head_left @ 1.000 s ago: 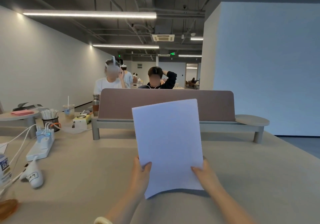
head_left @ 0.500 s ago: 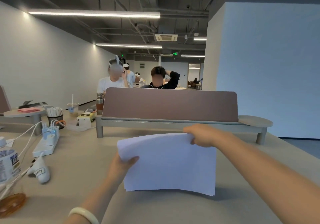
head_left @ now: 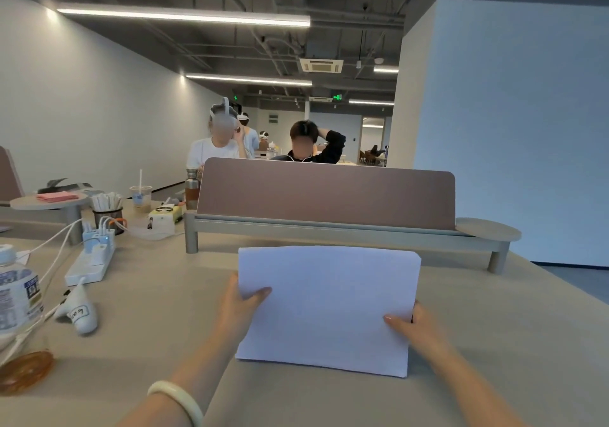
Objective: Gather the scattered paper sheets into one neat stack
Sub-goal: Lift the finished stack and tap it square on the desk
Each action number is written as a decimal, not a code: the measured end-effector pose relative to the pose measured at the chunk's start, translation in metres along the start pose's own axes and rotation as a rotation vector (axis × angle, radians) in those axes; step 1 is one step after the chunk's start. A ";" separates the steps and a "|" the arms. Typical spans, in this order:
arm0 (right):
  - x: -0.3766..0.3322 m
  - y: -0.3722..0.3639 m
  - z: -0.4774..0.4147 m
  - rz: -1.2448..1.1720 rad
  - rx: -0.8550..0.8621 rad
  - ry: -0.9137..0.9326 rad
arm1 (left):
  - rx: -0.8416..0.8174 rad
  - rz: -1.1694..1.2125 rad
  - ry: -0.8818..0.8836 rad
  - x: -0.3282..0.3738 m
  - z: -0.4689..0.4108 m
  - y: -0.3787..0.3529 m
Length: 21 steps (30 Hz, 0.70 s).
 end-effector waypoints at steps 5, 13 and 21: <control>-0.002 -0.003 -0.010 -0.043 0.144 0.047 | 0.063 0.010 0.006 0.000 -0.001 0.003; 0.017 -0.013 -0.015 -0.047 0.188 0.038 | 0.062 -0.063 0.049 -0.012 -0.001 0.000; -0.143 0.035 -0.034 0.585 0.072 0.198 | 0.084 0.118 0.019 0.000 0.006 0.013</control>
Point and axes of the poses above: each hand's wrist, its own z-axis away from the middle knuckle, its own y-axis out of the back of the hand, x = y × z, the point moved 7 cm from there along -z, towards the middle knuckle, and after that the axes turned 11 degrees about -x, right-handed, at the moved point
